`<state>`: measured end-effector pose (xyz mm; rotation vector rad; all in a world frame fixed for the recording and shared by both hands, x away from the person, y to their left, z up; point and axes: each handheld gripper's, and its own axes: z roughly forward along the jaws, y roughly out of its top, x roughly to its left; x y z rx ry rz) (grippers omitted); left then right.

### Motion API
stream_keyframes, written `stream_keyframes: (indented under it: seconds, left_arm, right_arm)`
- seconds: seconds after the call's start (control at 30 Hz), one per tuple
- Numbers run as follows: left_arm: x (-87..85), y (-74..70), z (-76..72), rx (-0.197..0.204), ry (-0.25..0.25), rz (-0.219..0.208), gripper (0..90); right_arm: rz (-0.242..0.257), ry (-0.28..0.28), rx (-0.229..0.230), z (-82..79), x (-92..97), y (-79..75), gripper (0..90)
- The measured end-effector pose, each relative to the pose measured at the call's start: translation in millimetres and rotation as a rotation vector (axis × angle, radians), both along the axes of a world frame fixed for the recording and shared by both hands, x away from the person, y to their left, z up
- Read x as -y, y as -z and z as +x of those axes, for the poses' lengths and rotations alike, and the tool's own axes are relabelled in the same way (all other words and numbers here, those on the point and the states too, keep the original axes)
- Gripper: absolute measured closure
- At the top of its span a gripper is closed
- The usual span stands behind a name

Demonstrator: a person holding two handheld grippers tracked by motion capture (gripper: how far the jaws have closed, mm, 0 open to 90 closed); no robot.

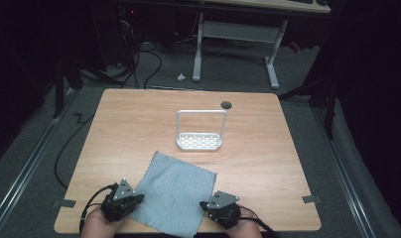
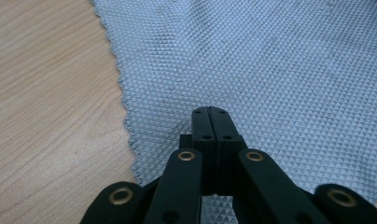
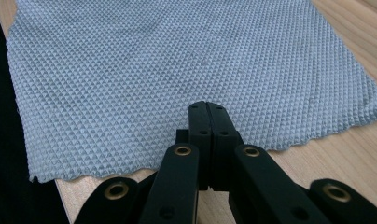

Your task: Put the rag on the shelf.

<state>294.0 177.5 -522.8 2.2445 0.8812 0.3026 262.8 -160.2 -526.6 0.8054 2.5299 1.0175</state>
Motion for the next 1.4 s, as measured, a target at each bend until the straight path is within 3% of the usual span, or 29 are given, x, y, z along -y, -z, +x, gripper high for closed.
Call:
stream_keyframes:
  seconds: [0.5, 0.87, 0.97, 1.0, 1.1, 1.4]
  left_arm:
    - [16.5, 2.2, -6.2, -0.004, 0.063, -0.038, 88.4]
    - [48.7, 3.7, -14.0, -0.01, 0.148, -0.071, 86.6]
    - [52.8, 0.6, -18.1, 0.059, 0.145, -0.041, 77.6]
    - [50.7, 0.0, -16.5, 0.059, 0.127, -0.054, 76.2]
    - [45.2, 3.6, -10.0, 0.002, 0.098, -0.094, 76.5]
    - [62.0, 5.5, -17.8, -0.004, 0.189, -0.1, 73.5]
  right_arm:
    - [0.004, 0.062, 0.001, 8.6, 22.8, 0.0, 90.0]
    - [0.004, 0.152, 0.009, 20.1, 45.1, 0.2, 90.0]
    - [-0.004, 0.184, 0.015, 24.3, 53.4, -0.1, 90.0]
    - [-0.004, 0.199, 0.019, 25.2, 55.7, 0.1, 90.0]
    - [0.004, 0.226, 0.015, 29.0, 66.4, 0.3, 90.0]
    - [0.01, 0.273, 0.005, 33.7, 80.6, -0.3, 90.0]
